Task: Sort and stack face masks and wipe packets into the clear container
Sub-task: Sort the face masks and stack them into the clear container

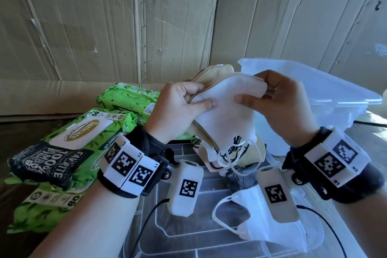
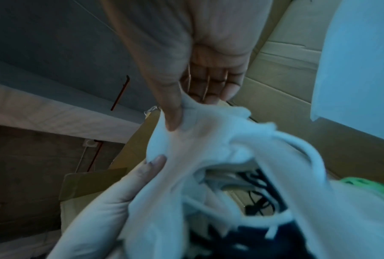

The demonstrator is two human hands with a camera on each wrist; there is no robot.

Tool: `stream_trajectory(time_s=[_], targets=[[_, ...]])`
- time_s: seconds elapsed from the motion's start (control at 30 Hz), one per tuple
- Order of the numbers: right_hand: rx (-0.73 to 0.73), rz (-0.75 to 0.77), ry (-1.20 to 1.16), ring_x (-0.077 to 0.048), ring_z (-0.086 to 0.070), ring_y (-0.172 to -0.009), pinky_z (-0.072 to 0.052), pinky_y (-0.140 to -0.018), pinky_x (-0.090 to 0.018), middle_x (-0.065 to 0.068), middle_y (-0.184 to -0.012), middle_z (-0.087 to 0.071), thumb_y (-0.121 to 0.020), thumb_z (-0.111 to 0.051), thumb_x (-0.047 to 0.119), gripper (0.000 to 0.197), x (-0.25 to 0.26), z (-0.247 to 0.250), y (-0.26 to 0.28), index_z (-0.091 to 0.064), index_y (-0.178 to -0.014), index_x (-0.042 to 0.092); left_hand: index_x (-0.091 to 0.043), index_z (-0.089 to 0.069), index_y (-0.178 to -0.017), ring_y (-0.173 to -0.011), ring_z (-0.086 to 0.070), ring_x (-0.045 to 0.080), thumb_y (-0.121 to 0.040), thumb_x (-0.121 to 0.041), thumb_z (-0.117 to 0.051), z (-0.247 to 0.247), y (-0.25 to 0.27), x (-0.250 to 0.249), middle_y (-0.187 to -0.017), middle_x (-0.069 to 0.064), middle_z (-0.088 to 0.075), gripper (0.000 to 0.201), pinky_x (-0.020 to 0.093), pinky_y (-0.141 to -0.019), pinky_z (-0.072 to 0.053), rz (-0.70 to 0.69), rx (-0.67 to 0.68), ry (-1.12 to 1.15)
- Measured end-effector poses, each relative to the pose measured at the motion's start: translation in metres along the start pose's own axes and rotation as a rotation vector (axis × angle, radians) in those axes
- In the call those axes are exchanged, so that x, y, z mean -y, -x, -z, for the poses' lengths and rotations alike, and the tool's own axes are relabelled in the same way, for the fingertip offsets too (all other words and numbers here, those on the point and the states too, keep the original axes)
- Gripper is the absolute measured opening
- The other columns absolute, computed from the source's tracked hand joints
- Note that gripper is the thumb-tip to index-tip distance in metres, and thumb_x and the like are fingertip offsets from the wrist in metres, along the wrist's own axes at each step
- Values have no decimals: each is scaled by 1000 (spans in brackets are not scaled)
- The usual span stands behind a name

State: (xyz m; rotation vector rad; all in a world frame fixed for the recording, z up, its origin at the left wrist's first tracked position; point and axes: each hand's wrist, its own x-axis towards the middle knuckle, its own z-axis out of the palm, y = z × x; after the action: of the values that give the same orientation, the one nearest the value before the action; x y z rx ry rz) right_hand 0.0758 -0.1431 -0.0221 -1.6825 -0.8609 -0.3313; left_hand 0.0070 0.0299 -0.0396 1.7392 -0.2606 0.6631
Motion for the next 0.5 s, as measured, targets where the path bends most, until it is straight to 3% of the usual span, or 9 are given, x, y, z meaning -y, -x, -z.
stream_trajectory(time_s=[0.1,0.2,0.33,0.4,0.5], targets=[[115,-66,-165,-10,-60,-64,-51,-62,-24,5,-68,-67,-63,-79,2,22,-2,-4,7,-66,-78,11,-19,-69,-85,-68,-61,-7,-72,2,-73,0,-1,0,-68,-20,-69,25,9,-67,-46,4,-29,41],[260,-113,-191,-15,-61,-78,-50,-74,-33,-7,-86,-69,-71,-71,10,23,-6,-7,12,-67,-93,5,-23,-69,-84,-75,-62,-8,-66,0,-77,0,-2,2,-80,-20,-69,31,11,-75,-47,6,-66,65],[137,-150,-277,-13,-65,-80,-54,-74,-28,2,-81,-70,-79,-61,14,12,-7,-3,7,-66,-89,10,-24,-71,-82,-73,-63,1,-60,-24,-80,2,-3,5,-74,-14,-71,24,17,-74,-49,21,-57,68],[39,-151,-304,-10,-64,-73,-54,-69,-25,6,-73,-69,-82,-62,13,8,-6,1,4,-68,-77,14,-24,-72,-74,-71,-61,5,-67,-34,-78,3,-3,5,-71,-12,-70,13,20,-72,-47,37,-87,32],[-12,-140,-406,-3,-64,-66,-51,-60,-19,10,-66,-69,-77,-62,18,15,-4,10,1,-74,-67,20,-19,-67,-63,-68,-59,0,-86,-40,-62,8,-6,7,-61,-15,-64,31,18,-72,-42,95,-203,-24]])
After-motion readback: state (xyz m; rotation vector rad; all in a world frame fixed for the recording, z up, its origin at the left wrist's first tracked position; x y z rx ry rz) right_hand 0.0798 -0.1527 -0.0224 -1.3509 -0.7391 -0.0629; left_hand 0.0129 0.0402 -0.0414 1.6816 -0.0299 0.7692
